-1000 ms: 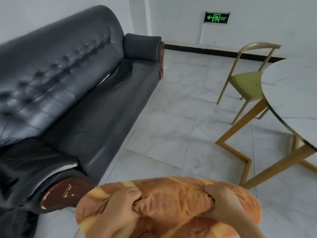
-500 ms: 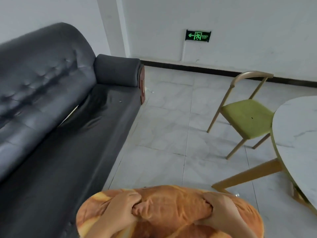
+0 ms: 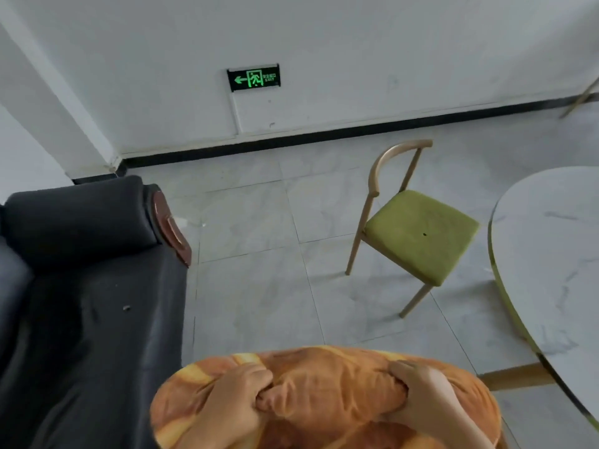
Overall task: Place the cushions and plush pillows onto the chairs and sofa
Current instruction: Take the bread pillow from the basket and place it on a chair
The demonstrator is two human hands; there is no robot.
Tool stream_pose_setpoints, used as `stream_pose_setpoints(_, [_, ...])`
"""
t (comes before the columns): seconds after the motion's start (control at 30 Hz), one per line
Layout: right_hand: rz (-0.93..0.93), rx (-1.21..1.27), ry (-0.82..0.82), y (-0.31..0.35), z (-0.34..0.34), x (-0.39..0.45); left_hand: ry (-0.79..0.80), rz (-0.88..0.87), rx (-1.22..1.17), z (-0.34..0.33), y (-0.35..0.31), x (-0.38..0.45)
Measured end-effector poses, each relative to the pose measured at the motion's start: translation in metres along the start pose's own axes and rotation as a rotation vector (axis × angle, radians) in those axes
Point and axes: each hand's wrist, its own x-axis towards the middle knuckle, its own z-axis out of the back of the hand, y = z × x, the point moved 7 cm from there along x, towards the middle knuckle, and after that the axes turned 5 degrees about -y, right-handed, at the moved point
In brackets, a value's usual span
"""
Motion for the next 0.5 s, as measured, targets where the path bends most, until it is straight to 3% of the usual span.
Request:
stream_pose_setpoints(0.07, [-0.002, 0.021, -0.031, -0.012, 0.011, 0.046, 0.000, 0.019, 0.071, -0.004, 0.016, 0.046])
stream_pose_setpoints(0.17, [0.023, 0.032, -0.079, -0.038, 0.043, 0.123, 0.006, 0.046, -0.061, -0.017, 0.033, 0.131])
stream_pose_setpoints(0.37, [-0.002, -0.077, -0.096, -0.098, 0.122, 0.247, -0.097, -0.105, -0.279, -0.002, 0.023, 0.302])
stream_pose_setpoints(0.5, [-0.058, -0.114, -0.086, -0.154, 0.146, 0.297, 0.030, -0.096, -0.356, -0.037, 0.008, 0.378])
